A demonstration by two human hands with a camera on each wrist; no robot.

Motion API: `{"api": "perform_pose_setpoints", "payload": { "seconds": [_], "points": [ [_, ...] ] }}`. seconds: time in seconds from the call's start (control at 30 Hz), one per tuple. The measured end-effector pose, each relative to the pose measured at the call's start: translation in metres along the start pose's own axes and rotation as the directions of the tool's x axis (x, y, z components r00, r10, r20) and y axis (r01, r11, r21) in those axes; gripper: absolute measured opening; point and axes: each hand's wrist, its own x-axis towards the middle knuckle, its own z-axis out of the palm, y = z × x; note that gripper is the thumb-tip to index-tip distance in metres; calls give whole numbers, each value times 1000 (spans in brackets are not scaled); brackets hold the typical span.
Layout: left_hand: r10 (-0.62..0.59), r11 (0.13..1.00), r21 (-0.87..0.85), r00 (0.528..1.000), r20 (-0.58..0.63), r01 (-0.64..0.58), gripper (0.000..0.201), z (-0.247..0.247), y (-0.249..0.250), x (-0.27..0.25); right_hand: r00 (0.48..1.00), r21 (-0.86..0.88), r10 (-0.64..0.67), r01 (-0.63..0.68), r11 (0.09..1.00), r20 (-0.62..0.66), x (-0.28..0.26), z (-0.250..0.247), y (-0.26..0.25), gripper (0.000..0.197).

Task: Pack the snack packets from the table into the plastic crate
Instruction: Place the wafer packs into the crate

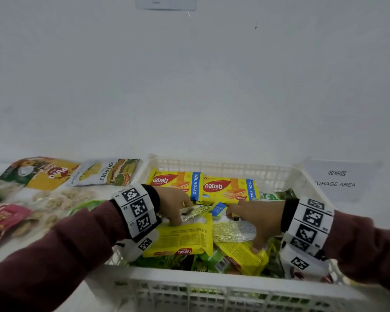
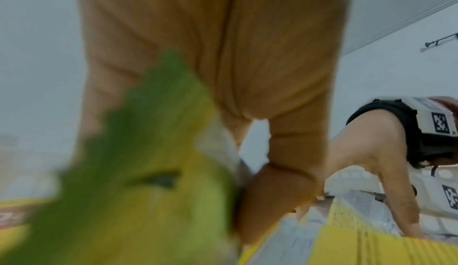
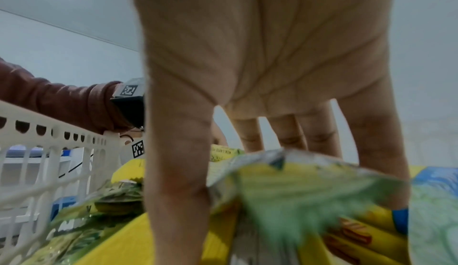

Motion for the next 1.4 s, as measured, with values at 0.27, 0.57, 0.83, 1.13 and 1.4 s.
{"api": "perform_pose_setpoints", "payload": {
  "seconds": [0.27,0.57,0.83,1.13,1.4],
  "points": [
    [41,999,-24,998,-48,-42,42,-8,-3,-7,991,47,-114,111,993,69,-13,-13,5,65],
    [321,945,-15,936,-143,-327,33,0,6,-7,996,77,56,-51,996,-73,14,-16,5,57],
    [219,957,150,958,186,-248,85,18,17,-14,997,192,68,-60,980,-40,37,-7,10,48],
    [203,961,176,977,67,-212,86,26,14,-18,996,446,91,-71,892,-24,27,-21,20,37],
    [283,846,-411,939,-194,-340,81,-23,-16,-38,926,516,31,182,837,-377,0,-58,29,45]
  ]
}}
